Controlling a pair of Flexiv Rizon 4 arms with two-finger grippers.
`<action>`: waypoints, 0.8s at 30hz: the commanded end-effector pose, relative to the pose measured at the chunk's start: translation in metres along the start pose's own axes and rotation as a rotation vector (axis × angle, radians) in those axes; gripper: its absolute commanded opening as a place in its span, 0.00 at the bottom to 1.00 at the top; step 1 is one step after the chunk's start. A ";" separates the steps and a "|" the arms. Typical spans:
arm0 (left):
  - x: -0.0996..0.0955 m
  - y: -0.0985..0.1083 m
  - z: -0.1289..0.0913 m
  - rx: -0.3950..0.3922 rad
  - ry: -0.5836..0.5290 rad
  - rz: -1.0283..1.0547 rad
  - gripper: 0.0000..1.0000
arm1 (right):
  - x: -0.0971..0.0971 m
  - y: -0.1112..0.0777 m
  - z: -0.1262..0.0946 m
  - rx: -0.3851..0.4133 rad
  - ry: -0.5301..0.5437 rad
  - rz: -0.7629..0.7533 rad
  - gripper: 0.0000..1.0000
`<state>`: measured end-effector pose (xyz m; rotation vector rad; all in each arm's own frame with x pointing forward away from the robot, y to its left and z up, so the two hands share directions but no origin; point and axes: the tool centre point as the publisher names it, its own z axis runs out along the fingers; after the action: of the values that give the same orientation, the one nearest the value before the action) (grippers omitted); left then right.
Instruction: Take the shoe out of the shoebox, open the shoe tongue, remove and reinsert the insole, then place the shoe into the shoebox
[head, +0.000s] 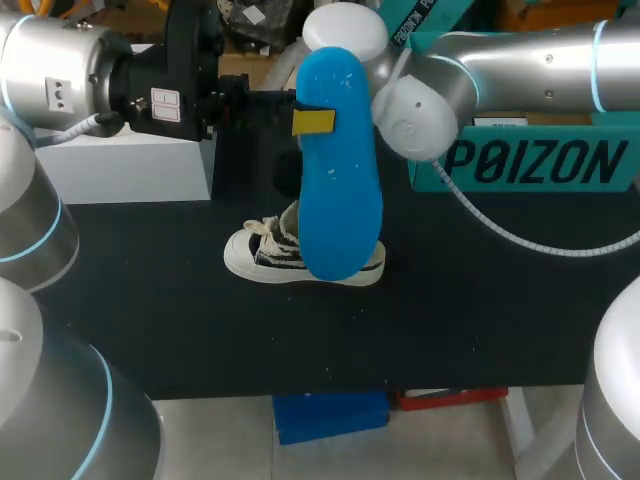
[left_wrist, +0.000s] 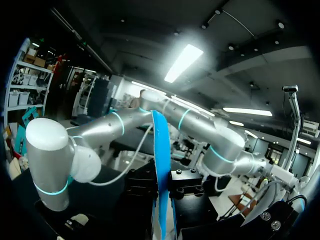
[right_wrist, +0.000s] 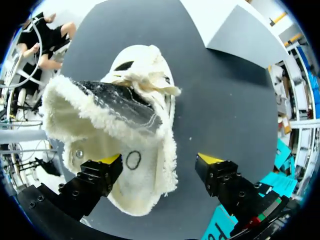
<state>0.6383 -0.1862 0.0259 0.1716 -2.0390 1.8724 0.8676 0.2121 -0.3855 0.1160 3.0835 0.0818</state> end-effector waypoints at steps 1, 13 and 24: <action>0.000 0.001 0.000 -0.001 -0.001 0.000 0.00 | -0.004 0.007 0.006 0.219 0.010 0.001 0.87; 0.000 0.001 0.000 -0.001 -0.001 0.000 0.00 | -0.003 0.006 0.015 0.156 0.021 0.040 0.00; 0.000 0.001 0.000 -0.001 -0.001 0.000 0.00 | -0.003 0.006 0.015 0.156 0.021 0.040 0.00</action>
<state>0.6384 -0.1862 0.0259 0.1716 -2.0390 1.8724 0.8720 0.2184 -0.4006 0.1839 3.1075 -0.1563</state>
